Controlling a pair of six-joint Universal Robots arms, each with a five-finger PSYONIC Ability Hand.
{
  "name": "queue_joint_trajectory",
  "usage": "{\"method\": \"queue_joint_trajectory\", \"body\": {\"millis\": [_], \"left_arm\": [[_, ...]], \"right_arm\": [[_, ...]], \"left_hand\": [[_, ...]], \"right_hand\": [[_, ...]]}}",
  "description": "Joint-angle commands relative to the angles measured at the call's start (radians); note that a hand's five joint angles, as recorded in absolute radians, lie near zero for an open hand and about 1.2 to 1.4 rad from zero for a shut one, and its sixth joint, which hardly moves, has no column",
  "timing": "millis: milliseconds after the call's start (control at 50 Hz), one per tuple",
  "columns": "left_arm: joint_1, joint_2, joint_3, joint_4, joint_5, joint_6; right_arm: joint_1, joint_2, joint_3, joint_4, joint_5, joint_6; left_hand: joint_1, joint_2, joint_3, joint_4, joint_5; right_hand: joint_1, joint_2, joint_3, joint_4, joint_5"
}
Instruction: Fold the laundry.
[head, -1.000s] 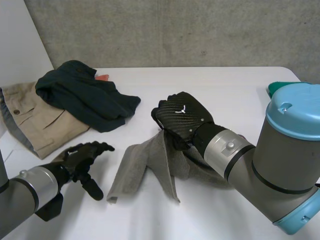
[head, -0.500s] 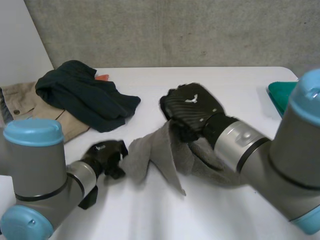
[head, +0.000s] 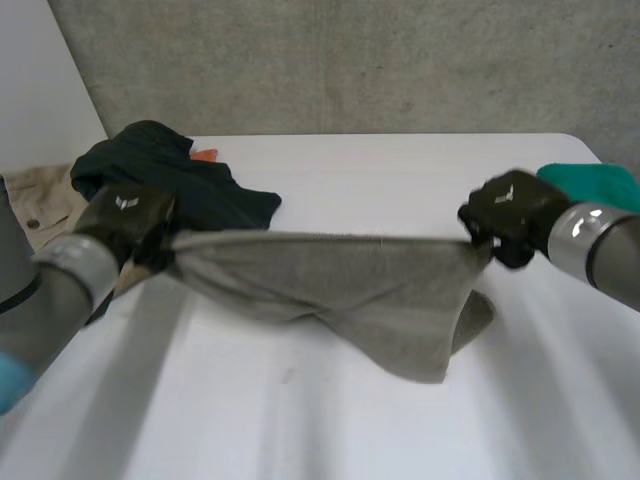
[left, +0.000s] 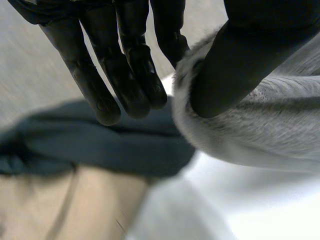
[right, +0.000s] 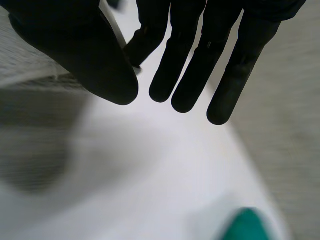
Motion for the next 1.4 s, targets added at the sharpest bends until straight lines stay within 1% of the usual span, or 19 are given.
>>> {"method": "queue_joint_trajectory", "body": {"millis": [20,40,120,180,280,480,620,740,760,840,900,1040,1120,1160,1200,1240,1280,1340,1400], "left_arm": [[-0.059,-0.124,0.326,0.298,-0.087,0.052],[-0.069,-0.118,0.393,0.373,-0.071,0.047],[-0.103,-0.1,0.521,0.487,-0.057,0.024],[-0.134,-0.091,0.567,0.472,-0.069,0.021],[-0.142,-0.086,0.555,0.411,-0.089,0.035],[-0.129,-0.072,0.272,0.357,-0.093,0.051],[-0.164,-0.116,-0.001,0.38,-0.072,0.116],[-0.177,-0.123,-0.086,0.414,-0.072,0.127],[-0.177,-0.118,-0.092,0.417,-0.07,0.125],[-0.175,-0.094,-0.089,0.412,-0.07,0.124],[-0.174,-0.071,-0.083,0.403,-0.07,0.122],[-0.16,-0.026,-0.069,0.343,-0.066,0.111],[-0.151,-0.011,-0.084,0.302,-0.066,0.096],[-0.148,-0.008,-0.092,0.291,-0.066,0.09],[-0.145,-0.005,-0.106,0.288,-0.067,0.085],[-0.139,-0.005,-0.112,0.288,-0.067,0.084],[-0.131,-0.008,-0.118,0.288,-0.067,0.084],[-0.12,-0.014,-0.123,0.282,-0.067,0.088],[-0.111,-0.024,-0.124,0.282,-0.067,0.091]], "right_arm": [[0.005,0.073,-0.178,-0.432,0.169,-0.009],[0.005,0.069,-0.215,-0.545,0.169,-0.005],[0.003,0.039,-0.241,-0.814,0.116,0.04],[0.002,0.014,-0.231,-0.949,0.045,0.109],[-0.01,-0.007,-0.202,-0.936,-0.03,0.187],[-0.075,-0.069,0.033,-0.783,-0.168,0.192],[-0.127,0.031,0.274,-0.708,-0.342,0.128],[-0.153,0.118,0.335,-0.631,-0.343,0.037],[-0.158,0.125,0.332,-0.596,-0.343,0.028],[-0.168,0.123,0.319,-0.517,-0.343,0.067],[-0.174,0.108,0.305,-0.471,-0.339,0.138],[-0.233,0.033,0.237,-0.359,-0.282,0.348],[-0.28,0.033,0.141,-0.211,-0.253,0.503],[-0.286,0.045,0.101,-0.149,-0.257,0.512],[-0.289,0.068,0.044,-0.045,-0.268,0.479],[-0.294,0.083,0.012,0.021,-0.276,0.427],[-0.302,0.102,-0.02,0.113,-0.274,0.31],[-0.323,0.109,-0.045,0.234,-0.279,0.145],[-0.346,0.103,-0.059,0.306,-0.282,0.048]], "left_hand": [[0.234,0.2,0.205,0.197,0.239],[0.234,0.2,0.205,0.197,0.239],[0.234,0.2,0.205,0.197,0.239],[0.234,0.2,0.205,0.197,0.239],[0.234,0.2,0.205,0.197,0.239],[0.234,0.2,0.205,0.197,0.239],[0.234,0.2,0.205,0.197,0.239],[0.234,0.2,0.205,0.197,0.239],[0.234,0.2,0.205,0.197,0.239],[0.234,0.2,0.205,0.197,0.239],[0.234,0.2,0.205,0.197,0.239],[0.234,0.2,0.205,0.197,0.239],[0.234,0.2,0.205,0.197,0.239],[0.234,0.2,0.205,0.197,0.239],[0.234,0.2,0.205,0.197,0.239],[0.234,0.2,0.205,0.197,0.239],[0.234,0.2,0.205,0.197,0.239],[0.234,0.2,0.205,0.197,0.239],[0.234,0.2,0.205,0.197,0.239]], "right_hand": [[0.281,0.232,0.209,0.203,0.209],[0.281,0.232,0.209,0.203,0.209],[0.281,0.232,0.209,0.203,0.209],[0.281,0.232,0.209,0.203,0.209],[0.281,0.232,0.209,0.203,0.209],[0.281,0.232,0.209,0.203,0.209],[0.281,0.232,0.209,0.203,0.209],[0.228,0.179,0.156,0.15,0.157],[0.012,-0.036,-0.06,-0.066,-0.059],[-0.537,-0.586,-0.609,-0.615,-0.609],[-0.624,-0.672,-0.695,-0.701,-0.695],[-0.583,-0.632,-0.655,-0.661,-0.654],[-0.287,-0.336,-0.359,-0.365,-0.359],[-0.149,-0.198,-0.221,-0.227,-0.221],[0.079,0.031,0.008,0.002,0.008],[0.078,0.029,0.006,0.0,0.006],[-0.065,-0.114,-0.137,-0.143,-0.137],[-0.415,-0.463,-0.487,-0.493,-0.486],[-0.407,-0.455,-0.479,-0.485,-0.478]]}}
